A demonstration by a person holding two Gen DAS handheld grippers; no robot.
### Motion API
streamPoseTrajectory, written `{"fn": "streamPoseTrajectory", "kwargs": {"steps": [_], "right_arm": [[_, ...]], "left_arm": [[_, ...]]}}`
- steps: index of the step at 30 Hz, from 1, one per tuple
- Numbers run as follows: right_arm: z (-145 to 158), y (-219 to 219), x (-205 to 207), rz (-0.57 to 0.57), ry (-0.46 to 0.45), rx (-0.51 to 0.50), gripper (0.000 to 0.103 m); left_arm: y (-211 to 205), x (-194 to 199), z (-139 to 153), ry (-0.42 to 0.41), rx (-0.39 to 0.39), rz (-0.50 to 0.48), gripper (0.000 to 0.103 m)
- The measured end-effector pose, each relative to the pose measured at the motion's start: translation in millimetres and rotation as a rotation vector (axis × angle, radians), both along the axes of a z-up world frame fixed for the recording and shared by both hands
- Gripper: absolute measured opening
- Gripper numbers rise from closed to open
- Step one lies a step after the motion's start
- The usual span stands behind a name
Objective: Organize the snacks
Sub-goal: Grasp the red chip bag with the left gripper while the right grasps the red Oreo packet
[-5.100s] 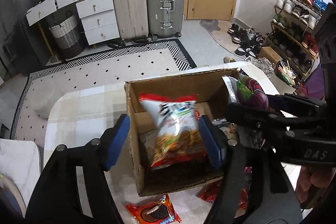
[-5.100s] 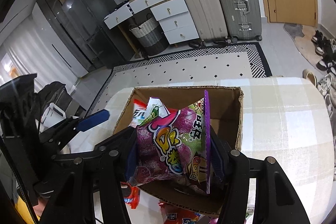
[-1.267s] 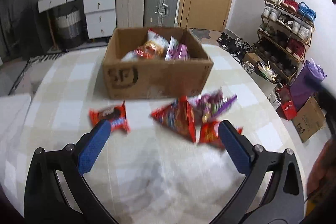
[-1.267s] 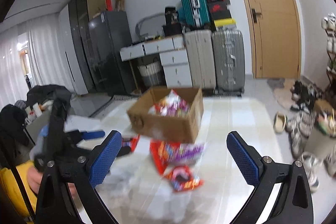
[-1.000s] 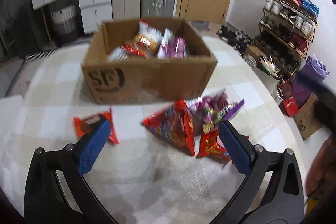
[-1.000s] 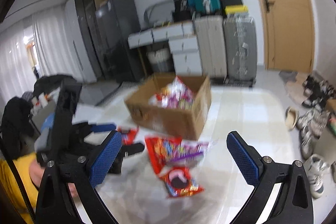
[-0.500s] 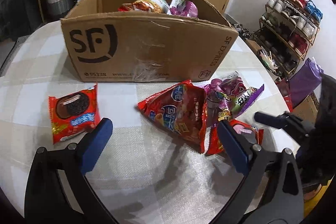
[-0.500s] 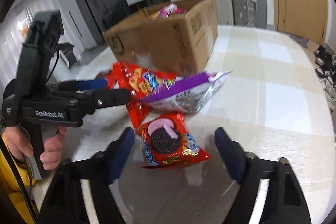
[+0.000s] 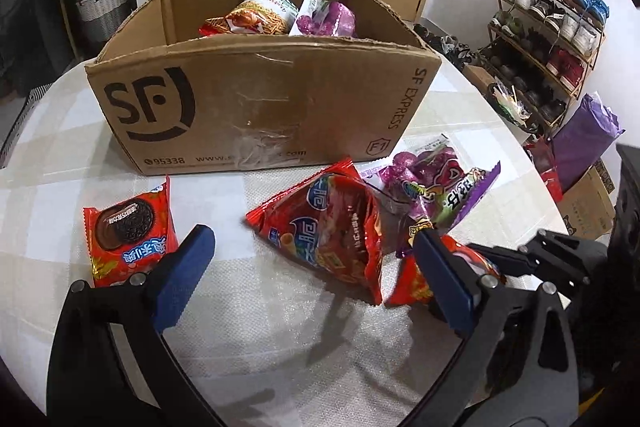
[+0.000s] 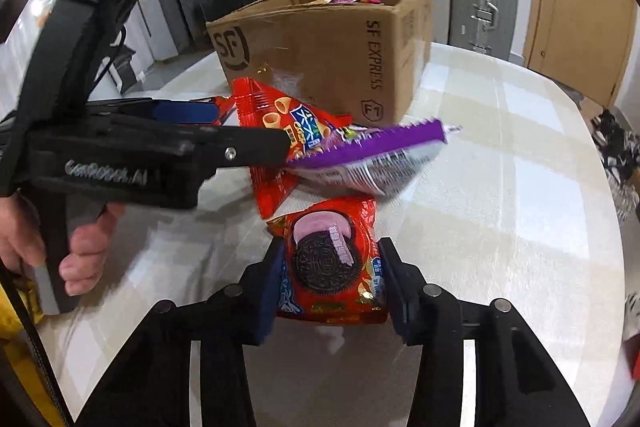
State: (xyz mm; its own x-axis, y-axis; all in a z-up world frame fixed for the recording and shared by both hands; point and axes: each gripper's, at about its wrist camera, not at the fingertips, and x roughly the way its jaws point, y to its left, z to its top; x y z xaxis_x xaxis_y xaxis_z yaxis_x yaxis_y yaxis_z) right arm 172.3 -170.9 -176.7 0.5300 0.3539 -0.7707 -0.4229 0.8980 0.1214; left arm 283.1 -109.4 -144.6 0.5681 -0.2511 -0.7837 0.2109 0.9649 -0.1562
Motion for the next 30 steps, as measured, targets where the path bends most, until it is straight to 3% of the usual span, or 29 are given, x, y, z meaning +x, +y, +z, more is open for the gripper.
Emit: {"fn": "streamPoseTrajectory", "kwargs": {"steps": [7,9,14,16,17,21,26,30], "right_arm": [[9,-53,-28,-0.14,0.032,0.235,0.046],[10,-63,-36,-0.171,0.033,0.276,0.046],[18,-69,-56,-0.185,0.003,0.314,0.046],[21,-69,-62,-0.184,-0.005,0.331,0.046],[22,-70,-65,-0.185,-0.007,0.337,0.046],[25,-72,-76,-0.193,-0.01,0.356,0.046],[35,-75,-83,-0.222,-0.025,0.379,0.046],[63,-76,-98,-0.228,-0.08,0.381,0.046]], "left_arm": [[-8,1,-4,0.004,0.057,0.004,0.099],[-14,5,-8,0.008,0.075,-0.004,0.094],[-25,18,-19,0.027,0.109,-0.026,0.069],[-25,19,-19,0.017,0.104,-0.024,0.068],[-25,19,-19,0.013,0.1,-0.024,0.061],[-23,16,-16,0.011,0.074,-0.03,0.052],[-17,-4,-3,0.002,0.048,-0.041,0.047],[-10,-35,17,-0.022,0.018,-0.044,0.047]]}}
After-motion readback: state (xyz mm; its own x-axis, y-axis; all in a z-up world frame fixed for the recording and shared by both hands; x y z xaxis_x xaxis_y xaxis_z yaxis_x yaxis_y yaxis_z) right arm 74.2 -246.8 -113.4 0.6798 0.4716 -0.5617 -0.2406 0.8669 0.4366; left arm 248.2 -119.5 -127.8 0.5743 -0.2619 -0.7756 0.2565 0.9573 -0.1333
